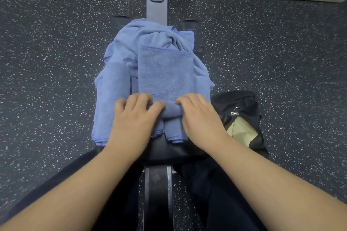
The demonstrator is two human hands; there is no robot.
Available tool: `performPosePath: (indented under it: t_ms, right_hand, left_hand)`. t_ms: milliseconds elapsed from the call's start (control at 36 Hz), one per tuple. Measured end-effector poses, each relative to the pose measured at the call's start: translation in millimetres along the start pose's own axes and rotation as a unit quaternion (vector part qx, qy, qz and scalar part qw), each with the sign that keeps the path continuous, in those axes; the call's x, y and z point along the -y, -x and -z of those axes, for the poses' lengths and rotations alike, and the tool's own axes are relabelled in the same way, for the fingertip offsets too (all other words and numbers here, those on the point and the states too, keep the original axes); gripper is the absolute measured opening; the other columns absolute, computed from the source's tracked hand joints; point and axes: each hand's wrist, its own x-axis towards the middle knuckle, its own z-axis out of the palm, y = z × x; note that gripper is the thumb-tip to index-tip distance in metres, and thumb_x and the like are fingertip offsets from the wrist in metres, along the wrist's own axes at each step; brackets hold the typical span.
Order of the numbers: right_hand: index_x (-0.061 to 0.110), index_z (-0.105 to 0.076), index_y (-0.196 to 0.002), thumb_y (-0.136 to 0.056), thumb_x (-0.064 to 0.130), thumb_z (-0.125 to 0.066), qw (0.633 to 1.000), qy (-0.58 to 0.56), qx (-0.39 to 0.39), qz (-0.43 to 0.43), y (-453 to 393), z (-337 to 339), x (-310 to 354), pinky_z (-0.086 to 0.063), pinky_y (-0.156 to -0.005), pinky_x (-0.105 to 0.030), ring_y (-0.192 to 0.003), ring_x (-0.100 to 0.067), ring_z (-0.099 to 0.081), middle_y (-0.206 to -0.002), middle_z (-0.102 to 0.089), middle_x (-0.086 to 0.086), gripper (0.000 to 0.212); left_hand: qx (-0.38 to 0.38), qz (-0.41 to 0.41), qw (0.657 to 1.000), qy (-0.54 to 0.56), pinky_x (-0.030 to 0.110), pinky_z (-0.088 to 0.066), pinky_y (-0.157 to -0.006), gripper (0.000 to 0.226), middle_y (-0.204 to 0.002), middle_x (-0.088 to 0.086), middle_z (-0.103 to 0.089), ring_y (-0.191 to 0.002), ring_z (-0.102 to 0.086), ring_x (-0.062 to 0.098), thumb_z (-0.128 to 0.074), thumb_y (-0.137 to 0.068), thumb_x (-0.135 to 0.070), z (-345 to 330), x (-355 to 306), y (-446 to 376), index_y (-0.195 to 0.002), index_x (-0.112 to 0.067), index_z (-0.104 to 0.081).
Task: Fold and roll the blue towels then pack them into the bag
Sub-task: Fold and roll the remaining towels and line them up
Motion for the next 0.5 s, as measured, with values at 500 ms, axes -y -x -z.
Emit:
performPosePath:
  t_ms: [500]
  right_hand:
    - [0.008, -0.059, -0.097, -0.068, 0.003, -0.061, 0.998, -0.001, -0.061, 0.005, -0.6, -6.5, 5.1, -0.046, -0.081, -0.039, -0.092, -0.031, -0.055, -0.100, -0.059, -0.009, 0.030]
  left_hand:
    - [0.008, 0.028, 1.000, 0.005, 0.036, -0.024, -0.077, 0.031, -0.100, 0.007, -0.059, -0.091, -0.056, 0.030, -0.067, -0.079, -0.015, -5.0, 7.8, -12.7, -0.108, -0.025, -0.062]
